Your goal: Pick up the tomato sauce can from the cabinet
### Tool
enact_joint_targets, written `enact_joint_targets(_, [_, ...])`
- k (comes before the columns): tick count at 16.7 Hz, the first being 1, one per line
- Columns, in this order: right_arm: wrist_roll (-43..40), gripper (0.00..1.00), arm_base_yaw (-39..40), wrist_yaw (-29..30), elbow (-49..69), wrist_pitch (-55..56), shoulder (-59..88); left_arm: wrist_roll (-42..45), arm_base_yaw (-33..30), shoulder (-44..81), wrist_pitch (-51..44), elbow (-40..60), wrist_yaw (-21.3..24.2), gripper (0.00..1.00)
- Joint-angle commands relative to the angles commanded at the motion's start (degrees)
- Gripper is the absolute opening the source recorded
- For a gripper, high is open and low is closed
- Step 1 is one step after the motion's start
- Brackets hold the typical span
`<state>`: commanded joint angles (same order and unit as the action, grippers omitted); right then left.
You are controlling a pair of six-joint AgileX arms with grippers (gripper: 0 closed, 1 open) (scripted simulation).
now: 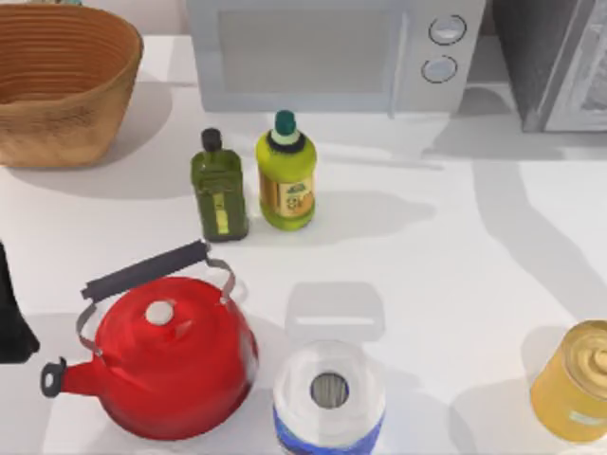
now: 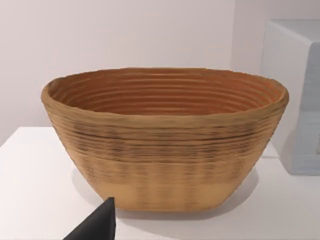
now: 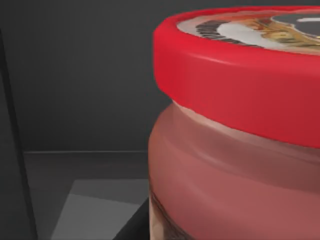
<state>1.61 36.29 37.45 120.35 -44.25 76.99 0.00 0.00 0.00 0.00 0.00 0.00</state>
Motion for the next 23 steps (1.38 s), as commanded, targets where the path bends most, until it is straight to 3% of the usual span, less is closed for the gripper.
enact_joint_targets(5, [0.0,0.0,-0.8,-0.7,-1.7,0.9,-1.3,0.0,0.0,0.0,0.0,0.0,0.0,1.0])
enact_joint_targets(10, [-0.4,0.0,-5.5,-5.5,-16.8,6.7,-11.2,0.0,0.0,0.0,0.0,0.0,0.0,1.0])
enact_joint_targets(23, [-1.5,0.0,-28.1,-28.9,-98.7,34.2,-59.4,0.0,0.0,0.0,0.0,0.0,0.0,1.0])
